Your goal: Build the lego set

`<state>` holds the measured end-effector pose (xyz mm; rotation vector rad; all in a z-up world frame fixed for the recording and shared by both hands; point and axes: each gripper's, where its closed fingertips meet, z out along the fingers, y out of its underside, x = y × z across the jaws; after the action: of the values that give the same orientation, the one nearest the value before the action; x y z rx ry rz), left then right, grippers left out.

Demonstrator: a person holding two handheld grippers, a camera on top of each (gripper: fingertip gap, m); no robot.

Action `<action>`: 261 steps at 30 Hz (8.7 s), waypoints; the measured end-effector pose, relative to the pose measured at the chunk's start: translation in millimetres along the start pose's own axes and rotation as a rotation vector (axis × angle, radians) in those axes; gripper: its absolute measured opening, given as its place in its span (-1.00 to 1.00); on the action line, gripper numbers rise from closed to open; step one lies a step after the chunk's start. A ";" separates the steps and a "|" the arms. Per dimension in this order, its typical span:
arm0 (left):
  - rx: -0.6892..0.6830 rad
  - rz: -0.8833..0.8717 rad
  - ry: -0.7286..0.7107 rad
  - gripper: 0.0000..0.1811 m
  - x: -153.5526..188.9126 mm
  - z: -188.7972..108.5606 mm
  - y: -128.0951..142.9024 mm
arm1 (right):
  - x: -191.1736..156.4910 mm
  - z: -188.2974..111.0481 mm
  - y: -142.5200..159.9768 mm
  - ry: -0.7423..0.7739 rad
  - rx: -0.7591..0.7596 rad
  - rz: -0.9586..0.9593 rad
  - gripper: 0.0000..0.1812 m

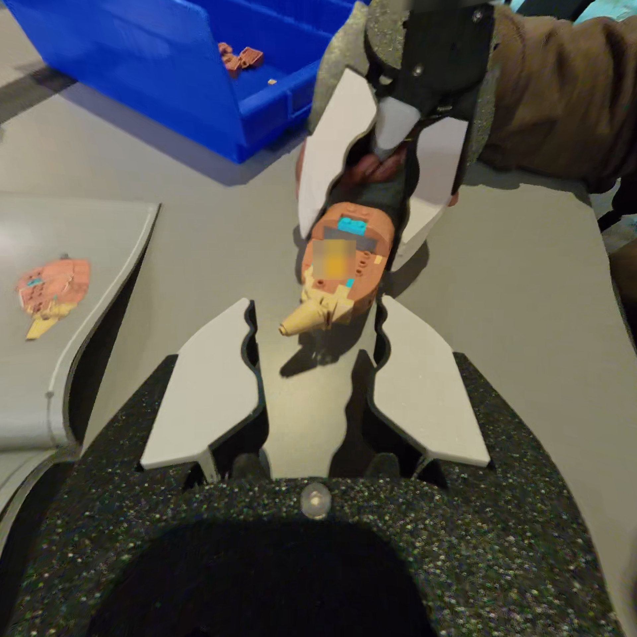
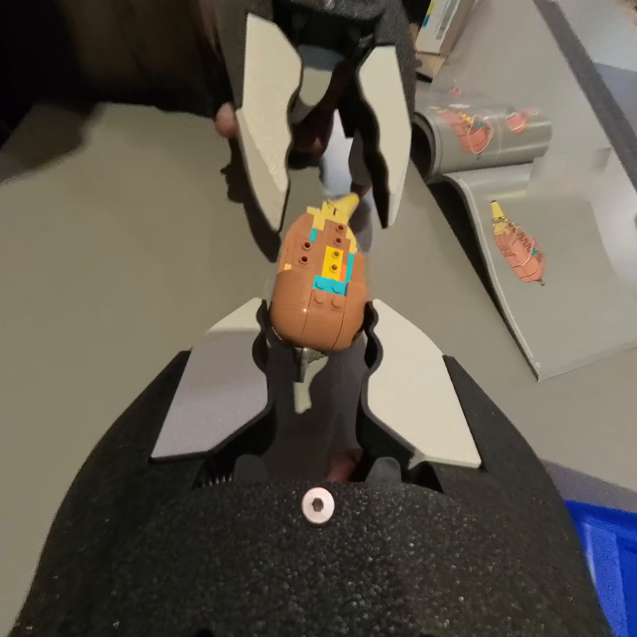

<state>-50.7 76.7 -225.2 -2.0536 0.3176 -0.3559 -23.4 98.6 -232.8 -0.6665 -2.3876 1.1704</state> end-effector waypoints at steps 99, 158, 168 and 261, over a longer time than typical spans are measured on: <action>0.358 -0.096 -0.159 -0.41 -37.9 -39.6 -35.4 | 40.5 -16.9 7.8 0.138 0.100 0.253 -0.57; 0.327 -0.122 -0.134 -0.43 -32.1 -32.1 -33.5 | 177.1 -187.5 202.5 -0.017 -1.218 0.035 -0.68; 0.336 -0.139 -0.135 -0.43 -34.0 -33.2 -33.9 | 178.0 -184.7 200.2 -0.014 -1.170 0.026 -0.79; 0.319 -0.063 -0.159 -0.44 -22.3 -32.9 -40.9 | 48.7 -135.9 14.1 -0.170 -0.301 0.523 -0.72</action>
<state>-80.6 78.2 -176.7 -1.7675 0.0917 -0.2602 14.0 218.3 -159.8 -1.4071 -2.6481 1.0940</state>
